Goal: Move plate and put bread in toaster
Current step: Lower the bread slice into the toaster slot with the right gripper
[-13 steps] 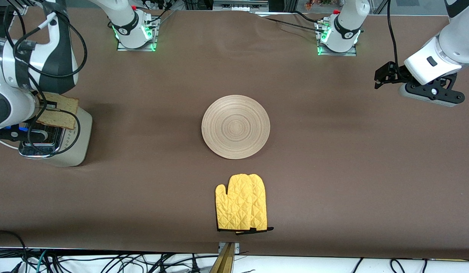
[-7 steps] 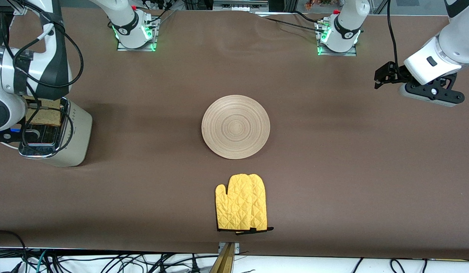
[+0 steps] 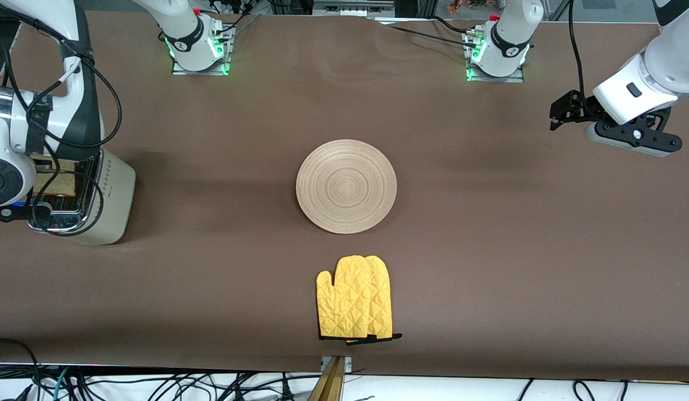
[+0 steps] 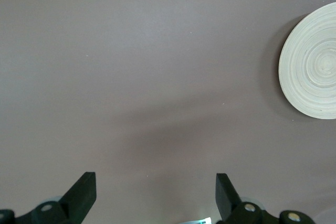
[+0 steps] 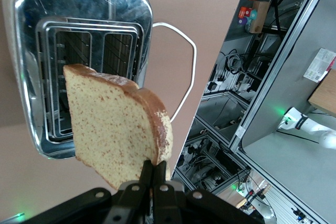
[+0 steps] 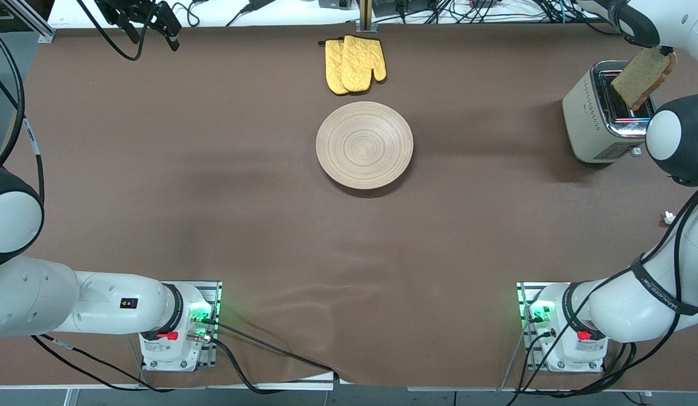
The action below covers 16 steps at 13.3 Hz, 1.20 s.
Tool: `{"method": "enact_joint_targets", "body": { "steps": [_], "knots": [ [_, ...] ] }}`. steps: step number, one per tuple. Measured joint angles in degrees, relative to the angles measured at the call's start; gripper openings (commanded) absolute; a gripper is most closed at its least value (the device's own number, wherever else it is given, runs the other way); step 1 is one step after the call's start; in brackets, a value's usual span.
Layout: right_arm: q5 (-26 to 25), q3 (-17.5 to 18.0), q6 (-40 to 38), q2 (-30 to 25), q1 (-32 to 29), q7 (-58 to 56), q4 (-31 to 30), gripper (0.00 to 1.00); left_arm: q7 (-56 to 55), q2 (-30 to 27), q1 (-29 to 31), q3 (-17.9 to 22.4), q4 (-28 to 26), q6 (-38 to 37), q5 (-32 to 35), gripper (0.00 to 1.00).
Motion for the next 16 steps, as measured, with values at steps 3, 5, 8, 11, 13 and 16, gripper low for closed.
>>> {"method": "enact_joint_targets", "body": {
  "steps": [3, 5, 8, 11, 13, 16],
  "knots": [
    [-0.05, 0.0, 0.02, 0.03, -0.28, 0.22, -0.69, 0.0, 0.0, 0.0, -0.02, -0.14, 0.0, 0.0, 0.0, 1.0],
    [-0.05, 0.01, 0.04, 0.17, -0.28, 0.79, -1.04, 0.0, 0.0, 0.0, -0.04, -0.65, 0.0, 0.0, 0.0, 1.0],
    [-0.06, 0.04, 0.18, 0.44, -0.28, 1.48, -1.5, 0.0, 0.0, 0.0, -0.06, -0.75, 0.0, -0.09, 0.0, 1.0],
    [-0.38, 0.05, 1.16, 1.13, -0.28, 2.65, -1.71, 0.0, 0.0, 0.0, -0.06, -0.75, 0.01, -0.17, 0.0, 1.0],
    [-0.73, 0.05, 2.35, 1.57, -0.28, 3.73, -2.34, 0.0, 0.0, 0.0, -0.06, -0.75, 0.01, -0.19, 0.0, 1.0],
    [-1.61, 0.11, 3.03, 2.13, -0.28, 6.88, -3.2, 0.0, 0.0, 0.0, -0.06, -0.75, 0.01, -0.28, 0.0, 1.0]
  ]
}}
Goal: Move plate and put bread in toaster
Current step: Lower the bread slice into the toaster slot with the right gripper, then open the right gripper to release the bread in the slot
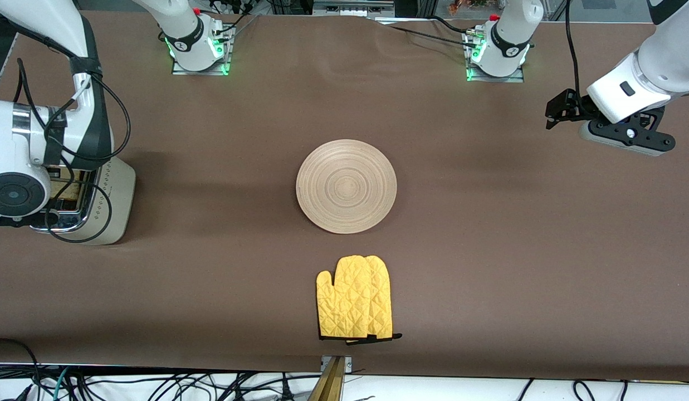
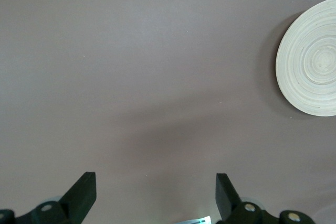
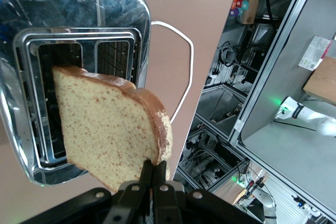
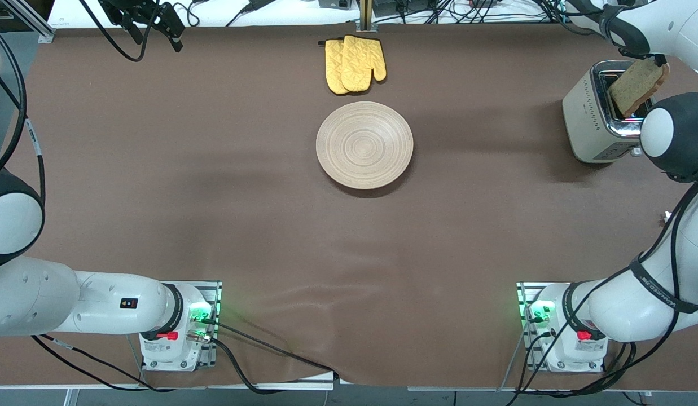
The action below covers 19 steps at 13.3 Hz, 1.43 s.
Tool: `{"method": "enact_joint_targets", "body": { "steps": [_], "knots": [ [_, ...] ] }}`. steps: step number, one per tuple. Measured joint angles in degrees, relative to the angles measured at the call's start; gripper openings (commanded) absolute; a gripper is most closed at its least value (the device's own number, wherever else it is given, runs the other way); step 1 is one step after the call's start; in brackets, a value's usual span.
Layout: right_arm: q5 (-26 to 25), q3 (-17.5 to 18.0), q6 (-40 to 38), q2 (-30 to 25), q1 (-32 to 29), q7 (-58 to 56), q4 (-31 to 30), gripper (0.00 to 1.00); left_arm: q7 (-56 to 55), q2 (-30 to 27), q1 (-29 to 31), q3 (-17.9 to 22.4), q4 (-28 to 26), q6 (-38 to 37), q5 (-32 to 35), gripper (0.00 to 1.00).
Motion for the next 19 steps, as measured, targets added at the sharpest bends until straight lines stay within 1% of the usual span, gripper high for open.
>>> {"method": "enact_joint_targets", "body": {
  "steps": [5, 9, 16, 19],
  "knots": [
    [-0.3, 1.03, 0.15, 0.17, 0.04, 4.95, -0.44, 0.0, 0.0, 0.0, 0.0, 0.0, 0.0, -0.1, 0.0, 1.0],
    [-0.48, 2.98, 0.32, 0.43, 0.06, 11.14, -1.27, 0.0, 0.0, 0.0, 0.0, 0.0, 0.01, -0.16, 0.0, 1.0],
    [-0.9, 3.31, 3.28, 0.61, 0.04, 11.63, -1.15, 0.0, 0.0, 0.0, 0.0, 0.0, 0.01, -0.18, 0.0, 1.0],
    [-2.95, 3.24, 3.89, 0.46, -0.16, 11.63, -0.9, 0.0, 0.0, 0.0, 0.0, 0.0, 0.01, -0.18, 0.0, 1.0]
  ]
}}
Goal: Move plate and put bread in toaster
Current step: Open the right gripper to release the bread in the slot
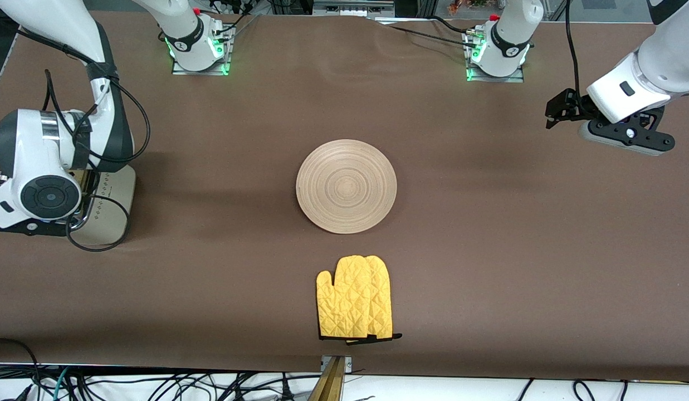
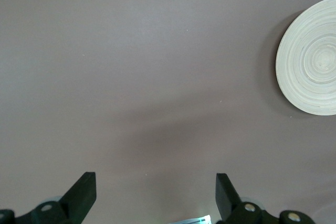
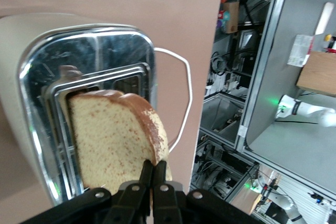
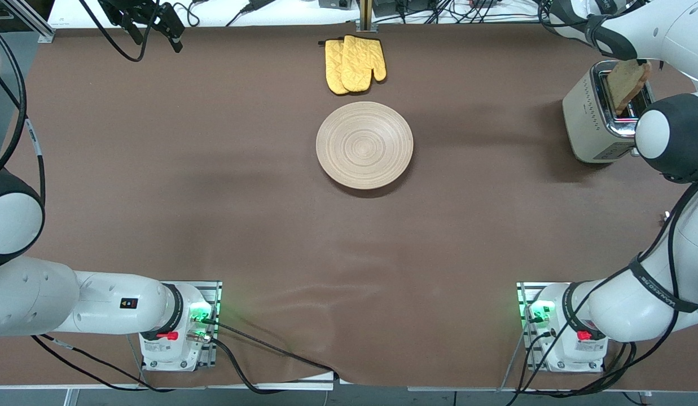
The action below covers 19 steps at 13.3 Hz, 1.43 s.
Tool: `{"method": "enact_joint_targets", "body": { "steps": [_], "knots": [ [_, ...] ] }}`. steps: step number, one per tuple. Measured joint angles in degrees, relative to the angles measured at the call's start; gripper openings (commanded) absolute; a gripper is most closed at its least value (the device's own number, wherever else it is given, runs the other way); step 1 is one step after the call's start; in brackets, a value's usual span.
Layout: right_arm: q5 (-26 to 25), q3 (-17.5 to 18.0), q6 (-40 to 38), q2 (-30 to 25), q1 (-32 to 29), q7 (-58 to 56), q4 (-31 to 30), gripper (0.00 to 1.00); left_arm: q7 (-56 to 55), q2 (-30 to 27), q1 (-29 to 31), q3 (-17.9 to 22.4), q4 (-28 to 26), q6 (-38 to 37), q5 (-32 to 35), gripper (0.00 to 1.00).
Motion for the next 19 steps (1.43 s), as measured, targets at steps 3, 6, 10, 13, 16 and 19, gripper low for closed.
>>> {"method": "enact_joint_targets", "body": {
  "steps": [3, 6, 10, 13, 16, 19],
  "knots": [
    [-1.62, 0.0, 0.04, -0.35, -0.19, 0.03, 0.11, 0.0, 0.0, 0.0, 0.0, 0.0, 0.0, 0.0, 0.0, 1.0],
    [-1.75, 0.0, 0.04, -0.32, -0.19, 1.82, 0.03, 0.0, 0.0, 0.0, 0.0, 0.0, 0.0, 0.0, 0.0, 1.0],
    [-1.74, 0.64, 0.06, 0.04, -0.2, 9.56, -2.3, 0.0, 0.0, 0.0, 0.0, 0.0, 0.0, -0.03, 0.0, 1.0],
    [-1.73, 2.15, 0.06, 0.42, -0.13, 13.31, -3.53, 0.09, 0.0, 0.0, 0.0, 0.0, 0.0, -0.06, 0.0, 1.0],
    [-1.73, 2.4, 0.04, 0.24, -0.13, 13.37, -3.55, 1.0, 0.0, 0.0, 0.0, 0.0, 0.0, -0.09, 0.0, 1.0],
    [-1.73, 2.56, 0.03, -1.38, -0.15, 13.55, -3.44, 1.0, 0.0, 0.0, 0.0, 0.0, 0.01, -0.09, 0.0, 1.0]
  ]
}}
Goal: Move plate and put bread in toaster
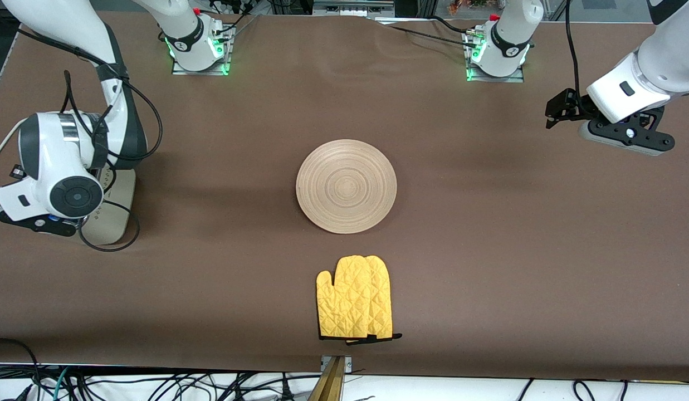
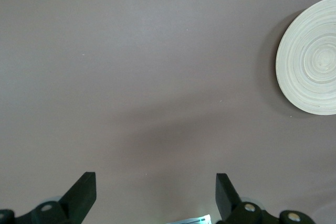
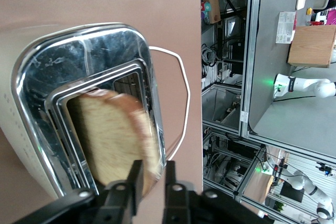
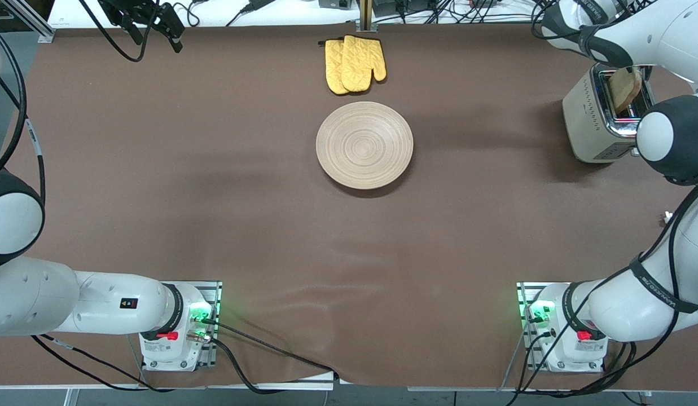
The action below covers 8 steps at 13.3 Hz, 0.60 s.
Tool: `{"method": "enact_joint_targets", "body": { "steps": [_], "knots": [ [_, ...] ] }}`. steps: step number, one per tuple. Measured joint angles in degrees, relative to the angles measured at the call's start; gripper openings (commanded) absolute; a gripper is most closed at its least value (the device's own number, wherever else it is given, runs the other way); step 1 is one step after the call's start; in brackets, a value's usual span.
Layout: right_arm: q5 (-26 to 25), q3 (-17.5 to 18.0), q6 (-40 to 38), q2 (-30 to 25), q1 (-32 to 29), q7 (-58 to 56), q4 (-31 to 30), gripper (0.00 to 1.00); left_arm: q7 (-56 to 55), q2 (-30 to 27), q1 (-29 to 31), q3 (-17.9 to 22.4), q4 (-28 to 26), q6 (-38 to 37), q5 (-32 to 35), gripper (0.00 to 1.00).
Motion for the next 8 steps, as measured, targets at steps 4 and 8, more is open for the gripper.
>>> {"method": "enact_joint_targets", "body": {
  "steps": [4, 8],
  "knots": [
    [2.92, 2.03, -0.7, -5.74, 0.03, -1.64, -0.26, 1.0, 0.0, 0.0, 0.0, 0.0, 0.01, -0.01, 0.05, 1.0],
    [15.08, 2.05, -0.62, -13.39, -1.1, -0.12, -2.5, 0.97, 0.0, -0.01, 0.0, 0.0, 0.02, -0.04, 0.06, 1.0]
  ]
}}
